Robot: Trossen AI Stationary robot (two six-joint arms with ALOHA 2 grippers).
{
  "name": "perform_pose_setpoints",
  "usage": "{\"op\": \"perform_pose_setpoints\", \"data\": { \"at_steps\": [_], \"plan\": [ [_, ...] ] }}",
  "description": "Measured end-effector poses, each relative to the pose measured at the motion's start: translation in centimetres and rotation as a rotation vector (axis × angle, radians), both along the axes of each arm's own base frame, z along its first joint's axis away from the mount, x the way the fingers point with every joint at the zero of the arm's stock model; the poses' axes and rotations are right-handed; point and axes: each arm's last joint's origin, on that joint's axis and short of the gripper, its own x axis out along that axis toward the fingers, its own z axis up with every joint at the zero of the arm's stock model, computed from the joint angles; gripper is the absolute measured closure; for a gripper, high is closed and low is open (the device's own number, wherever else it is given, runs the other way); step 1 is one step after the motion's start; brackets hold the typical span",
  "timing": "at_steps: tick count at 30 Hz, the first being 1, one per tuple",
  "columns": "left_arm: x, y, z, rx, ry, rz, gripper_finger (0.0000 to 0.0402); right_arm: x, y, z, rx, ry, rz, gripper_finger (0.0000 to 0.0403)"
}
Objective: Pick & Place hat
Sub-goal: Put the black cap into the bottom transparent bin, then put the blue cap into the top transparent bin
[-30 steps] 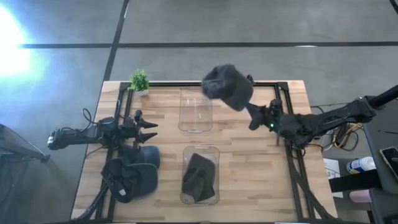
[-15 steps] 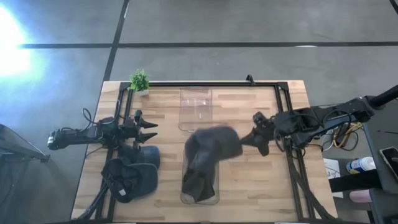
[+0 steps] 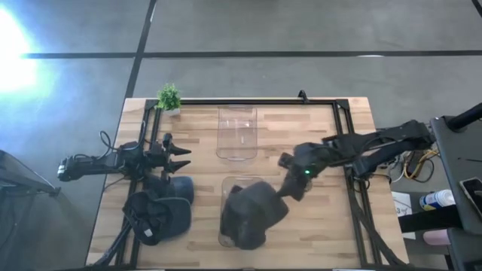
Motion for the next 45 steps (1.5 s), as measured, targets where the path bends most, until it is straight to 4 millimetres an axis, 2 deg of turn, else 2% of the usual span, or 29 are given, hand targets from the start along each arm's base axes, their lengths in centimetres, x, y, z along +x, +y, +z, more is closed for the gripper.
{"op": "perform_pose_setpoints", "data": {
  "at_steps": [7, 11, 15, 22, 27, 29, 33, 36, 45],
  "plan": [
    [0.0, 0.0, 0.0, 0.000, 0.000, 0.000, 0.0220, 5.4, -1.2, -2.1, 0.002, 0.095, -0.093, 0.0391],
    [0.0, 0.0, 0.0, 0.000, 0.000, 0.000, 0.0220, 8.6, -1.7, -4.7, 0.009, 0.176, -0.098, 0.0390],
    [0.0, 0.0, 0.0, 0.000, 0.000, 0.000, 0.0220, 11.1, -1.5, -7.2, 0.054, 0.245, -0.031, 0.0390],
    [0.0, 0.0, 0.0, 0.000, 0.000, 0.000, 0.0220, 13.1, -1.1, -11.6, 0.105, 0.386, 0.003, 0.0390],
    [0.0, 0.0, 0.0, 0.000, 0.000, 0.000, 0.0220, 13.0, -1.1, -14.5, 0.059, 0.526, -0.010, 0.0391],
    [0.0, 0.0, 0.0, 0.000, 0.000, 0.000, 0.0220, 13.0, -0.9, -15.1, 0.034, 0.545, -0.007, 0.0392],
    [0.0, 0.0, 0.0, 0.000, 0.000, 0.000, 0.0220, 12.7, -0.4, -15.0, 0.015, 0.555, 0.013, 0.0391],
    [0.0, 0.0, 0.0, 0.000, 0.000, 0.000, 0.0220, 12.0, -0.3, -14.0, -0.021, 0.551, -0.003, 0.0391],
    [0.0, 0.0, 0.0, 0.000, -0.001, 0.000, 0.0220, 8.4, -1.0, -6.7, -0.212, 0.394, -0.151, 0.0390]
  ]
}}
